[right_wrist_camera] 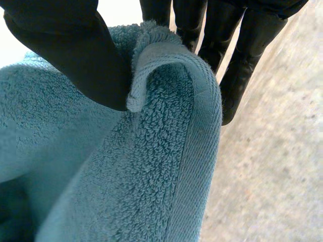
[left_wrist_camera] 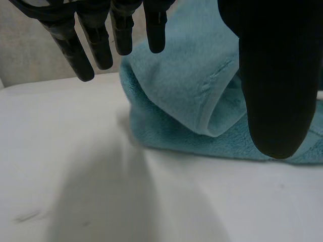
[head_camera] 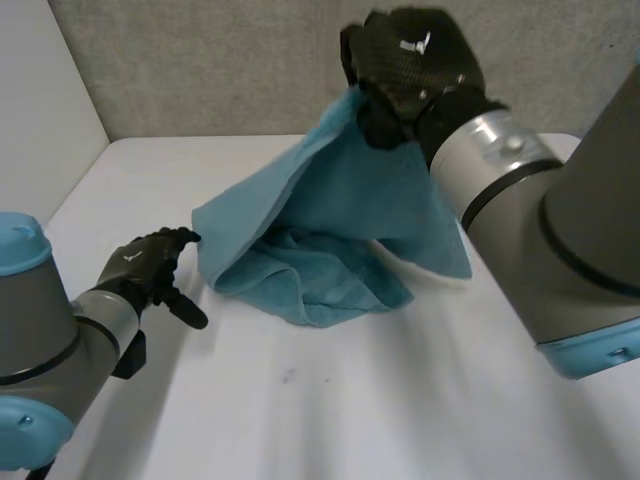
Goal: Fold the laundry
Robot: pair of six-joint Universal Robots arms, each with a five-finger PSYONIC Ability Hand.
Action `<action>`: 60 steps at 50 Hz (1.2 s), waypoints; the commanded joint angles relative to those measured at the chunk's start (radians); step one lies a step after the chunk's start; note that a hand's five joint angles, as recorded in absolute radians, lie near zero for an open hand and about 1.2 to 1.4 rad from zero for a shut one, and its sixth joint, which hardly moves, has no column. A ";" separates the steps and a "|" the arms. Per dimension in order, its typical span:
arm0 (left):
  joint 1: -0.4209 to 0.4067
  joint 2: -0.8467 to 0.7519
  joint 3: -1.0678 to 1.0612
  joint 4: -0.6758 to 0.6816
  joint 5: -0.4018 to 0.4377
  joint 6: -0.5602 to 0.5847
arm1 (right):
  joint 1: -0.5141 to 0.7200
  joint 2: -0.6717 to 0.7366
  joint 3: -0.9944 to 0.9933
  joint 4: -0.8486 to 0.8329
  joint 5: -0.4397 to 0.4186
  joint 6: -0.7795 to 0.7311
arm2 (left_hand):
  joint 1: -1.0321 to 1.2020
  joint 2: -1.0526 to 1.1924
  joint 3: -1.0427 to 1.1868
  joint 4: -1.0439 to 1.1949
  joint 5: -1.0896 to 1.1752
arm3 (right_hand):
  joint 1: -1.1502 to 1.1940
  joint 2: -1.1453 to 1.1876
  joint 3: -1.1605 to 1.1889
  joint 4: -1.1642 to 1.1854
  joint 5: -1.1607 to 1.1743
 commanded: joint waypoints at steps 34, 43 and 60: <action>-0.209 -0.336 0.351 0.120 -0.158 -0.258 | -0.006 -0.161 0.004 0.014 0.009 0.014 | 1.155 1.174 1.147 1.172 1.172 | 0.432 0.223 0.216 0.203 0.242; -0.167 -0.129 0.365 0.089 -0.198 -0.200 | -0.149 -0.177 0.071 0.015 -0.001 0.000 | 1.159 1.178 1.150 1.175 1.175 | 0.432 0.223 0.216 0.203 0.242; -0.026 0.126 0.564 -0.187 0.113 0.153 | -0.267 -0.151 0.174 0.080 -0.086 -0.004 | 1.159 1.178 1.150 1.175 1.175 | 0.432 0.223 0.216 0.203 0.242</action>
